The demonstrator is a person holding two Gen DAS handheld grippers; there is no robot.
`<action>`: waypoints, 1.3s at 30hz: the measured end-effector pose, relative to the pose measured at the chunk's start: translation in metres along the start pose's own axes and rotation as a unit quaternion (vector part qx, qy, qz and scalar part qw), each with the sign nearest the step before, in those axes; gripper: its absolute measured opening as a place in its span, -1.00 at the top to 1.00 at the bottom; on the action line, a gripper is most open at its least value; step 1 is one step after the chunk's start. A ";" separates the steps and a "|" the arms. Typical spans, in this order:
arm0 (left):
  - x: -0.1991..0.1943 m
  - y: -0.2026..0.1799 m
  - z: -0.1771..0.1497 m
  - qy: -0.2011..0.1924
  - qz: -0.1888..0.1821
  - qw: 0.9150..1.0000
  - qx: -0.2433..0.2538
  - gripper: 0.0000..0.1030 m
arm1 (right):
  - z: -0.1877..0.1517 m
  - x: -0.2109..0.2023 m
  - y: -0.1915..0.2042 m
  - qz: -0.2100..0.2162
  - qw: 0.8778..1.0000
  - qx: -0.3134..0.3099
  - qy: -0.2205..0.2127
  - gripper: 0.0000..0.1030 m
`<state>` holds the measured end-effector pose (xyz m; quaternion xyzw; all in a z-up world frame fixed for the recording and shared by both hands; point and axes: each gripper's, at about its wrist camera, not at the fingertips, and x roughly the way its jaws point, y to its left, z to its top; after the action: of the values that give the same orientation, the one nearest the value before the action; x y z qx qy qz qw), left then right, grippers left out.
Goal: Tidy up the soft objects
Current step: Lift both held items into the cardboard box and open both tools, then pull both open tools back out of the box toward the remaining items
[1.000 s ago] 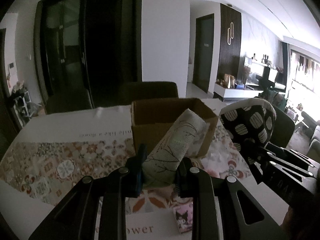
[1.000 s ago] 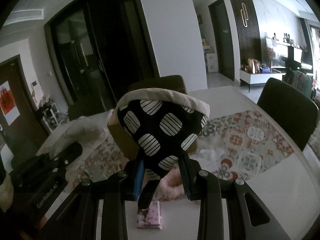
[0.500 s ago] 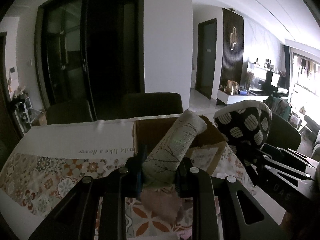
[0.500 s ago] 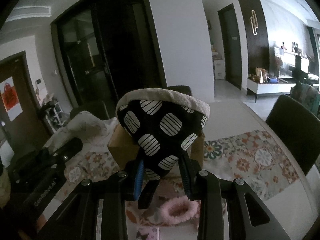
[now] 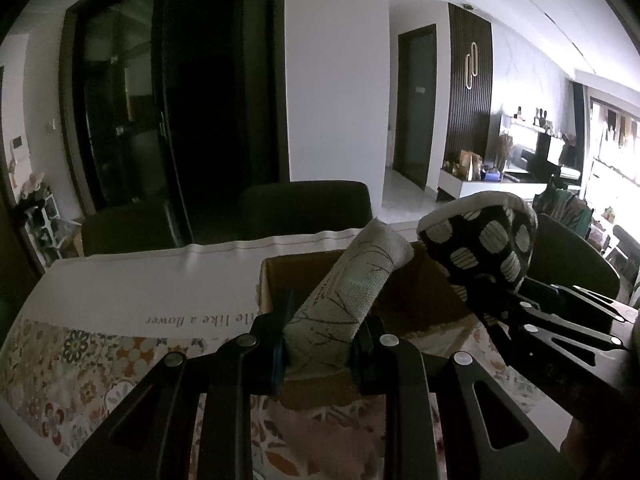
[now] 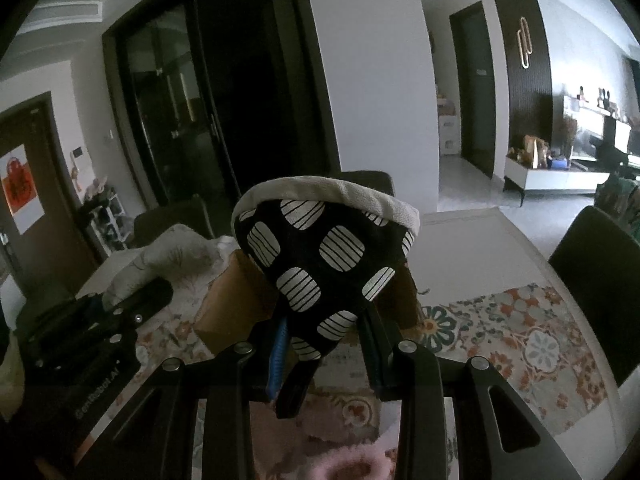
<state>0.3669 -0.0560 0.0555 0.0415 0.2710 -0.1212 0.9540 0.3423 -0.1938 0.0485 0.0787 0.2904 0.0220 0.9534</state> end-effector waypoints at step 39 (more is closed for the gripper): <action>0.065 -0.013 -0.007 0.057 0.018 0.998 0.023 -0.03 | 0.007 0.075 -0.028 -0.007 0.996 0.002 0.085 0.19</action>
<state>0.4138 -0.0808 0.0154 0.0748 0.3215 -0.1078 0.9378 0.4081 -0.2158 0.0081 0.0765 0.3705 0.0216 0.9254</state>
